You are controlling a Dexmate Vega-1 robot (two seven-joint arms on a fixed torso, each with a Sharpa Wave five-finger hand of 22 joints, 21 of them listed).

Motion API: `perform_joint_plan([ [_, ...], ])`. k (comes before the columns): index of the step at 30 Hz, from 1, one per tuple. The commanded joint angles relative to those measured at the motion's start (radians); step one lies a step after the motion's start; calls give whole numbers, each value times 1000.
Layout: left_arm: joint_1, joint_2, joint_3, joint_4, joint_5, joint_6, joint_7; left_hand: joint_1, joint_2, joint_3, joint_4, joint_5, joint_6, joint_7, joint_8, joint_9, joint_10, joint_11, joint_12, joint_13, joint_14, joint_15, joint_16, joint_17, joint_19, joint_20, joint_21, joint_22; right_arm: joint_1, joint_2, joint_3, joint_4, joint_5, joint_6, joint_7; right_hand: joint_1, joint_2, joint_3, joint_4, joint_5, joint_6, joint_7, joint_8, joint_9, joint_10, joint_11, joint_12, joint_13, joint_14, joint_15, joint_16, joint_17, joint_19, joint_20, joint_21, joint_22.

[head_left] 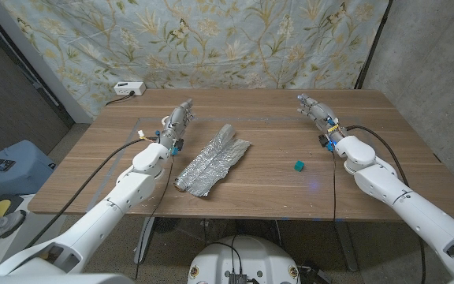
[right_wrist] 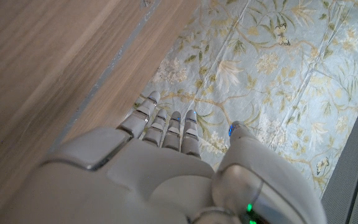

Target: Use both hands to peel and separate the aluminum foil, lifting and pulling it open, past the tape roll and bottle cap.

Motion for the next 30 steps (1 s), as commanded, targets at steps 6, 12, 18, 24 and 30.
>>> perform_joint_plan([
  [6, 40, 28, -34, -60, -28, 10, 16, 11, -3, 0, -15, 6, 3, 3, 6, 5, 18, 4, 8, 3, 14, 5, 7, 3, 16, 5, -2, 5, 35, -80, -45, -107, -193, -29, -12, 29, -13, 6, -27, -6, 8, 8, 2, 2, 10, -5, 4, 3, -2, -24, 1, -4, 1, -56, 4, 4],
  [12, 41, 33, -37, -65, -40, 18, 7, 11, -5, 0, -17, 6, 6, 4, 7, 5, 24, 6, 10, 3, 19, 7, 8, 3, 20, 5, -3, 5, 48, -101, -56, -136, -244, -30, 3, 36, -17, 7, -38, -8, 13, 15, 4, 2, 14, 2, 6, 3, -2, -22, 2, -6, 1, -54, 4, 4],
  [18, 31, 31, -38, -64, -46, 23, 2, 9, -6, -1, -19, 6, 9, 5, 8, 6, 28, 11, 11, 3, 22, 10, 8, 4, 20, 6, -5, 6, 54, -128, -61, -178, -296, -41, 13, 43, -21, 8, -47, -10, 10, 15, 2, 2, 15, 2, 6, 3, -3, -18, 3, -8, 0, -51, 4, 4],
  [24, 20, 28, -38, -62, -57, 33, -5, 7, -7, -2, -20, 6, 11, 6, 8, 6, 31, 13, 11, 3, 24, 10, 8, 4, 22, 6, -6, 6, 61, -148, -61, -203, -322, -40, 33, 50, -25, 8, -57, -12, 5, 15, 0, 1, 17, 2, 6, 2, -4, -17, 3, -9, -2, -48, 3, 4],
  [30, 18, 29, -42, -62, -72, 43, -10, 6, -8, -2, -20, 6, 10, 6, 7, 6, 30, 15, 11, 3, 25, 11, 7, 5, 22, 6, -8, 6, 68, -180, -67, -246, -375, -46, 60, 57, -31, 8, -69, -15, -7, 15, -5, 1, 18, 11, 6, 2, -5, -6, 4, -10, -4, -41, 3, 4],
])
